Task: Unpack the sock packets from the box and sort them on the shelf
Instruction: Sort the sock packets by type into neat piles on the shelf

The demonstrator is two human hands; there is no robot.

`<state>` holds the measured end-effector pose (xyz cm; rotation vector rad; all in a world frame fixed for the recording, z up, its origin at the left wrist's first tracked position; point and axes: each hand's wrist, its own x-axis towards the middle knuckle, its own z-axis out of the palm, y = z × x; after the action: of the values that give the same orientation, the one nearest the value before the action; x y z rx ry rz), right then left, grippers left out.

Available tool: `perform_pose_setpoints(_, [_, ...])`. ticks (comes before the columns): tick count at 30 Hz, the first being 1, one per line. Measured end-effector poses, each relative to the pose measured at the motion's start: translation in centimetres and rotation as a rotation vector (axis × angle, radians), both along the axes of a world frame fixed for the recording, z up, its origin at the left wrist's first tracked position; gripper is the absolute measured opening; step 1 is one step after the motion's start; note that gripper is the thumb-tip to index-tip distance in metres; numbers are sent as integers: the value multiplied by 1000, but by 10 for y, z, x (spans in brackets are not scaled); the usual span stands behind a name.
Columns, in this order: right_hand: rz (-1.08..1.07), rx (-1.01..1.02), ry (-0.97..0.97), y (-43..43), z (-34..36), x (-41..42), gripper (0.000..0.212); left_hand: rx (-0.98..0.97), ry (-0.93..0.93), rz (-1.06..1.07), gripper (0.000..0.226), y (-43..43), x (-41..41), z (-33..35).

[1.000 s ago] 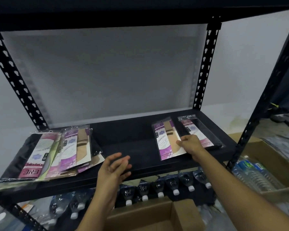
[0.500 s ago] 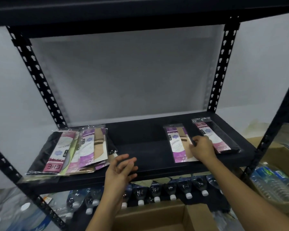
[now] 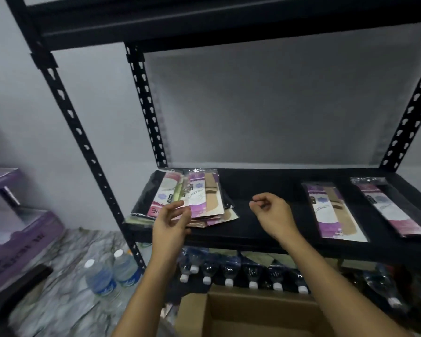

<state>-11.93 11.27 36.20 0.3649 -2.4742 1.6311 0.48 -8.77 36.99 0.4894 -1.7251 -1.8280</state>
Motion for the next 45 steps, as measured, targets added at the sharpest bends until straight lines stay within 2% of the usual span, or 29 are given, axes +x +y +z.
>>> perform_pose_setpoints(7, [102,65,53,-71,-2,13,15,-180,-63,101,26,-41,8,1])
perform_pose_setpoints(14, [95,214,27,-91,-14,-4,32,-463,-185,232,32,-93,-5,-13])
perform_pose_setpoints(21, [30,276,-110,-105,-21,-22,48,-892,-612,355,56,-125,-30,-15])
perform_pose_setpoints(25, [46,259,-189,-112,-23,-24,54,-974,-795,288,46,-124,-42,-16])
perform_pose_setpoints(28, [31,215,-220,-114,-22,-24,50,-965,-797,298,42,-123,-45,-17])
perform_pose_setpoints(31, [17,111,-246,-114,-19,-23,17,-919,-759,324,45,-125,-43,-17])
perform_pose_setpoints(32, [22,62,-272,-113,-18,-22,14,-885,-738,325,45,-127,-43,-16])
perform_pose_setpoints(37, [47,-117,-378,-110,-13,-19,28,-541,-598,229,32,-131,-38,-10])
perform_pose_setpoints(45, [60,-244,-384,-104,-8,-11,26,-165,-369,162,39,-123,-20,-22])
